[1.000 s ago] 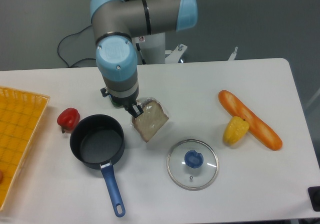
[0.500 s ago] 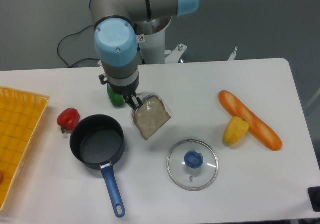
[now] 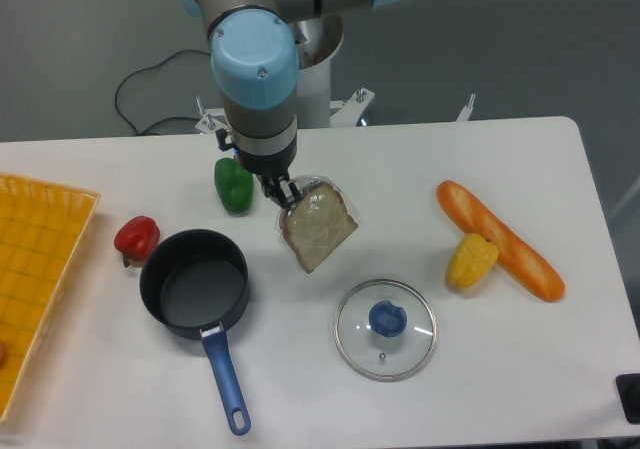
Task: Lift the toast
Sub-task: 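Lift the bagged toast up off the table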
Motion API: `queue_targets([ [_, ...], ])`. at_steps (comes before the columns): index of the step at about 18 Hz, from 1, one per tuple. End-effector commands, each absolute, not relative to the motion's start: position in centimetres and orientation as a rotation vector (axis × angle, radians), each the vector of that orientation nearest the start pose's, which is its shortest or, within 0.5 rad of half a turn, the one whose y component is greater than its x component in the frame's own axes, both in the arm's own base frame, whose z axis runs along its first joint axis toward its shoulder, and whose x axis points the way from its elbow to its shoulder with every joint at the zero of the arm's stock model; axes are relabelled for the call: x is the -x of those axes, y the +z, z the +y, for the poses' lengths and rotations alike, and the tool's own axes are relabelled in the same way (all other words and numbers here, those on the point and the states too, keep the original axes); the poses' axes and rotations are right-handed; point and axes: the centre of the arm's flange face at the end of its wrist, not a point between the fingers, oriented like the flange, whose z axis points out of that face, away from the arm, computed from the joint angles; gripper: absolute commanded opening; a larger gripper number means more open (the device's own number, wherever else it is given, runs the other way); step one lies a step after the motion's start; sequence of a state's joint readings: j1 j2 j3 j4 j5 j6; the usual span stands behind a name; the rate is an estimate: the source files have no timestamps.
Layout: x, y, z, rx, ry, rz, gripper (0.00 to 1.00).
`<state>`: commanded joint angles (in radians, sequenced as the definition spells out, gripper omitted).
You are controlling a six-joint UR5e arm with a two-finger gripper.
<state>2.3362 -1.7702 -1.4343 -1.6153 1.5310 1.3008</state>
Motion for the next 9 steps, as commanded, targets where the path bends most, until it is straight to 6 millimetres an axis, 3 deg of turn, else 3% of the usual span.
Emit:
queue_targets([
  [9,29.98,45.02,49.14,3.013,-0.190,0.808,0.00],
])
